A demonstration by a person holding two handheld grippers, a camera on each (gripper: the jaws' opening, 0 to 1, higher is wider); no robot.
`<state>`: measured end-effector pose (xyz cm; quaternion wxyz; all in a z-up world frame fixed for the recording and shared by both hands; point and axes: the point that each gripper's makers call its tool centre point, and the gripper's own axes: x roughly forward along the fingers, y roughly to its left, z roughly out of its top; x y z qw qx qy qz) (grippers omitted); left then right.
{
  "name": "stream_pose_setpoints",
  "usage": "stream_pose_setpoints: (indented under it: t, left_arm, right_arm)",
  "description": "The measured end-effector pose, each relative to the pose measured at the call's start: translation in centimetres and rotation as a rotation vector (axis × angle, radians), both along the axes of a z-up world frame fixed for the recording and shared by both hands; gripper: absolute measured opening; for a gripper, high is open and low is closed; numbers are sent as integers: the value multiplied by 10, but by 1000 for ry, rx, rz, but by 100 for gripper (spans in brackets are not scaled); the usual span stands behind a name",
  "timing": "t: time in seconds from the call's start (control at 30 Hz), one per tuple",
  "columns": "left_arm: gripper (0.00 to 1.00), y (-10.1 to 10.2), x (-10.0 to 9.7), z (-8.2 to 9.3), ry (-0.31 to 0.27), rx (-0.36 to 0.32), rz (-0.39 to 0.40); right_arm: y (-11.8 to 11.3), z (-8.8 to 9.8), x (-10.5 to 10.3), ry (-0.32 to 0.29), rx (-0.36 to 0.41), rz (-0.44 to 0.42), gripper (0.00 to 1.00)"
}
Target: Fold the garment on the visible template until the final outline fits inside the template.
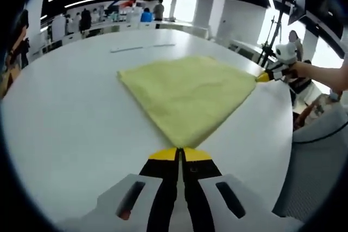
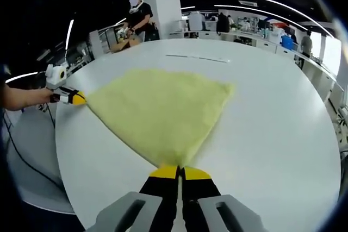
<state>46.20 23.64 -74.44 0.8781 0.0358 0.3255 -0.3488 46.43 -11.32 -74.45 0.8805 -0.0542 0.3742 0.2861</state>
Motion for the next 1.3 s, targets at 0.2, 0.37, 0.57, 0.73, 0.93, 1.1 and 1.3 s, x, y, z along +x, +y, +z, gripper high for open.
stream_pose_setpoints:
  t: [0.2, 0.37, 0.57, 0.73, 0.93, 1.1, 1.3]
  left_arm:
    - [0, 2, -6, -2, 6, -5, 1]
    - [0, 1, -11, -2, 12, -5, -3]
    - [0, 0, -15, -3, 11, 0, -8]
    - [0, 0, -20, -4, 18, 1, -7]
    - [0, -1, -25, -6, 19, 21, -19]
    - [0, -1, -27, -6, 19, 19, -24]
    - [0, -2, -26, -6, 20, 25, -25]
  right_arm:
    - [0, -1, -7, 8, 4, 4, 0]
    - [-2, -3, -12, 18, 16, 1, 0]
    - [-2, -4, -18, 32, 12, 5, 0]
    - [-3, -5, -23, 35, 14, 3, 0]
    - [-3, -6, -29, 44, 18, 0, 0]
    - [-4, -6, -30, 50, 5, 7, 0]
    - [-3, -7, -29, 56, -5, 8, 0]
